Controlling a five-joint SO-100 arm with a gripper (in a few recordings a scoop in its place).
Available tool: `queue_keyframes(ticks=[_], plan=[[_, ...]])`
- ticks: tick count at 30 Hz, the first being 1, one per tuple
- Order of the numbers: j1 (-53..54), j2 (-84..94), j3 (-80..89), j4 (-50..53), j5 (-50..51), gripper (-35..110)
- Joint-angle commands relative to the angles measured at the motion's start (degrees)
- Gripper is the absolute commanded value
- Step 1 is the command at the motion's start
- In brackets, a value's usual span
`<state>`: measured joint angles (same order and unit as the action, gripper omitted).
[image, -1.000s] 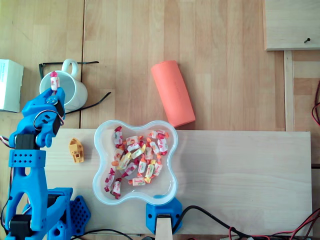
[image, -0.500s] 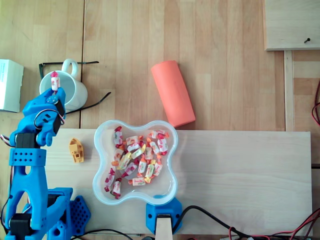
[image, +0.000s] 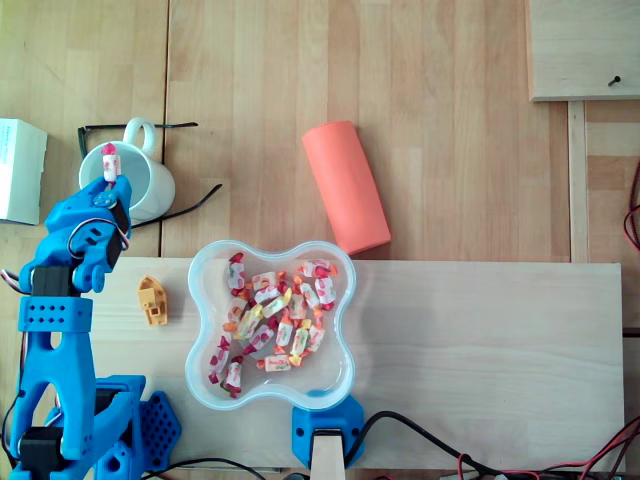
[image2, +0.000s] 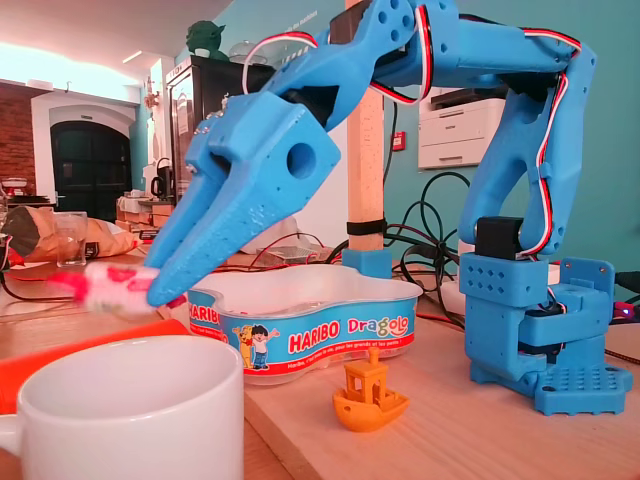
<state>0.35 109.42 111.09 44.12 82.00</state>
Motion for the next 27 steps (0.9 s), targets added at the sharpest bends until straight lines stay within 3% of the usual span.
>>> queue_keyframes(ticks=[1, 20, 27], plan=[[-0.5, 1.0, -1.5, 0.5, 0.0, 16], [-2.8, 0.9, -1.3, 0.6, 0.1, 17], [-2.4, 1.2, -1.3, 0.6, 0.0, 8]])
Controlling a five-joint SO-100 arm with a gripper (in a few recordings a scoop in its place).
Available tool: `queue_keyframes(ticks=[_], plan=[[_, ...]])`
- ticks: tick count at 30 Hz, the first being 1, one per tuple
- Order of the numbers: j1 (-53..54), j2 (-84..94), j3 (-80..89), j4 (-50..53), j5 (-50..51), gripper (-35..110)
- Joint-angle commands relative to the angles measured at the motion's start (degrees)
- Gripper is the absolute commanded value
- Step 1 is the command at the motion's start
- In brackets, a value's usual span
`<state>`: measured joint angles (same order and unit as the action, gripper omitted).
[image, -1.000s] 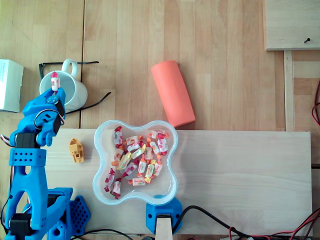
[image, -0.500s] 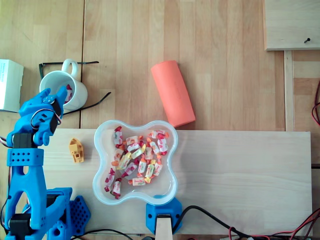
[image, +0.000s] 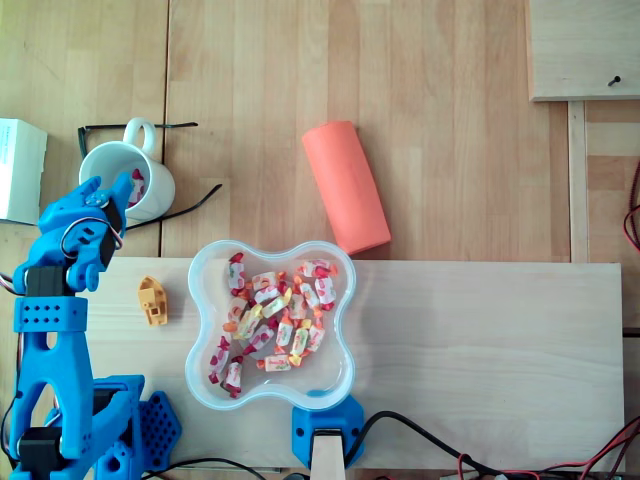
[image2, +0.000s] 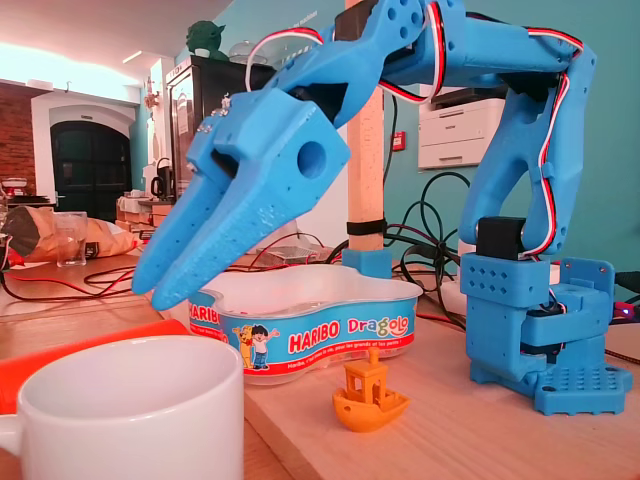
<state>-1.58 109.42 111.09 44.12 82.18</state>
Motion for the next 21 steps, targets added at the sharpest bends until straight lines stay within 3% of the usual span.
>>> queue_keyframes(ticks=[1, 5, 13, 21], plan=[[-0.4, 1.5, -1.3, 0.6, -0.2, 5], [0.2, 1.9, -1.6, 0.6, -0.3, -4], [5.9, 4.5, -2.5, 0.6, -1.8, -2], [13.4, 13.4, -7.2, 0.6, -24.7, -2]])
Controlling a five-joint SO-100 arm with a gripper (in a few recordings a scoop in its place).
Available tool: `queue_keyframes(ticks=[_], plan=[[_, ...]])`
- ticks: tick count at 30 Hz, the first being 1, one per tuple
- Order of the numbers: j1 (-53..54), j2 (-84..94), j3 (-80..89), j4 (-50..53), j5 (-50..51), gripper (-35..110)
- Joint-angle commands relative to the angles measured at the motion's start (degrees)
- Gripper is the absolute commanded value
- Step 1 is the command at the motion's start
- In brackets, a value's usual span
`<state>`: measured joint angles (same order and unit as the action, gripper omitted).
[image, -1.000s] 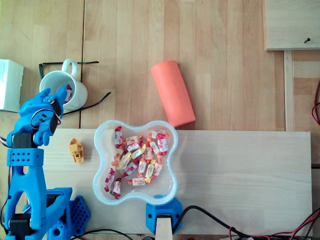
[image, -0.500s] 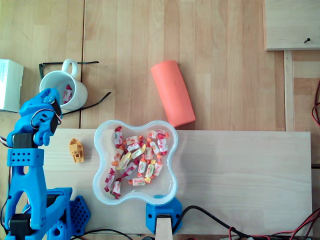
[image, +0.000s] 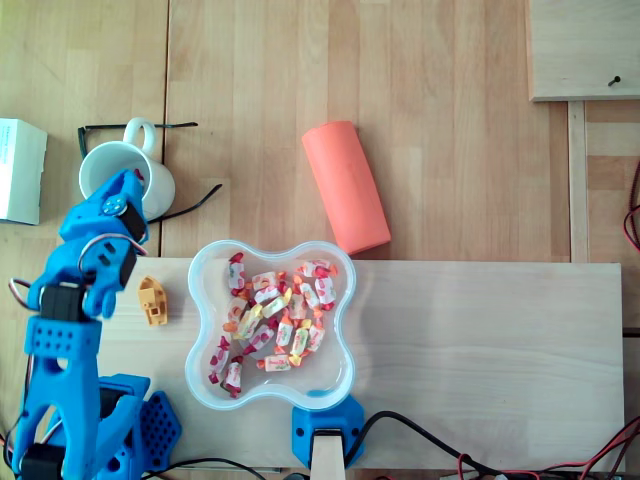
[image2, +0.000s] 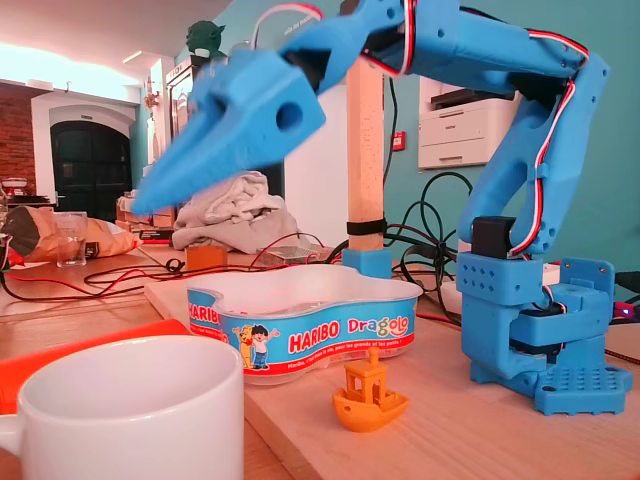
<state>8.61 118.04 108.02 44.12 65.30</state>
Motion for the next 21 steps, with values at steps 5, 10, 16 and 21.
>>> queue_keyframes(ticks=[5, 10, 16, 21], plan=[[9.2, 9.9, -5.7, 0.5, -25.0, -2], [14.2, 13.4, -6.4, -0.4, -38.0, -2], [16.2, 18.5, -5.3, 0.0, -55.5, -2], [15.5, 27.0, -2.4, -0.4, -71.0, -2]])
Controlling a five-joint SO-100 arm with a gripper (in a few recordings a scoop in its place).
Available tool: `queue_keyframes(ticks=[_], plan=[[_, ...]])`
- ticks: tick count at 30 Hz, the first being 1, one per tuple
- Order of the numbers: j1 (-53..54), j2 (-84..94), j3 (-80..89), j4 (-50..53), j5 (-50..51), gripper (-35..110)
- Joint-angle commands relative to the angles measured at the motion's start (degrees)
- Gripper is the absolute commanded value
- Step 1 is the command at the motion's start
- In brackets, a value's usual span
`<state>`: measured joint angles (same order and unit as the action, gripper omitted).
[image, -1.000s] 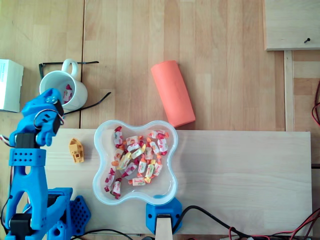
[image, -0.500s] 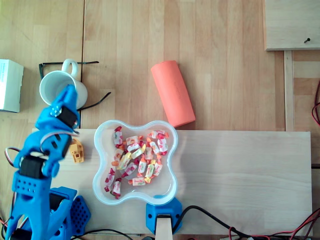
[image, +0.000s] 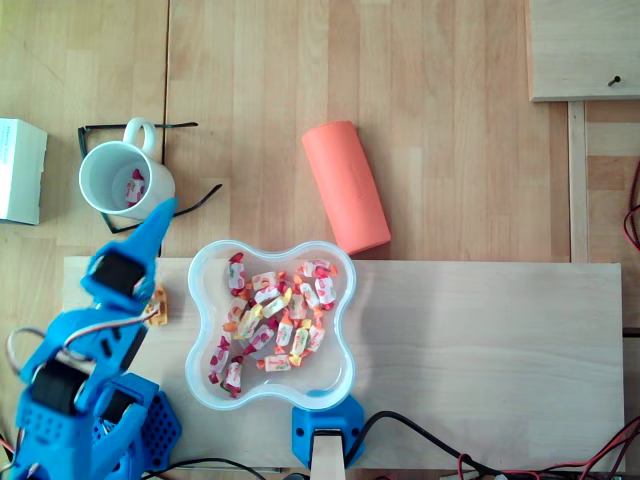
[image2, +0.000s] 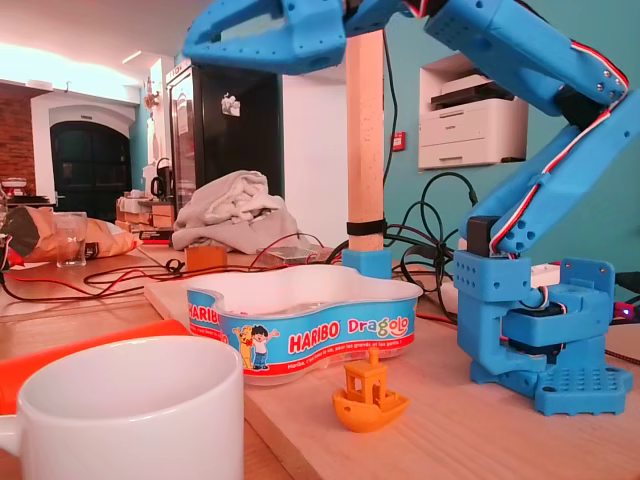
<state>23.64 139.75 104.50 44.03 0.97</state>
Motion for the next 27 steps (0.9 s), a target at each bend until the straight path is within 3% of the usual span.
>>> queue_keyframes(ticks=[1, 6, 18, 22, 27], plan=[[0.4, 7.6, 2.7, -0.3, -9.1, -2], [0.3, 20.3, 15.0, -4.6, -13.0, -2], [-7.7, 45.5, 54.0, -37.1, -12.9, -2], [-7.8, 51.0, 60.4, -43.9, -12.9, -2], [-8.2, 50.4, 61.5, -45.4, -12.9, -2]])
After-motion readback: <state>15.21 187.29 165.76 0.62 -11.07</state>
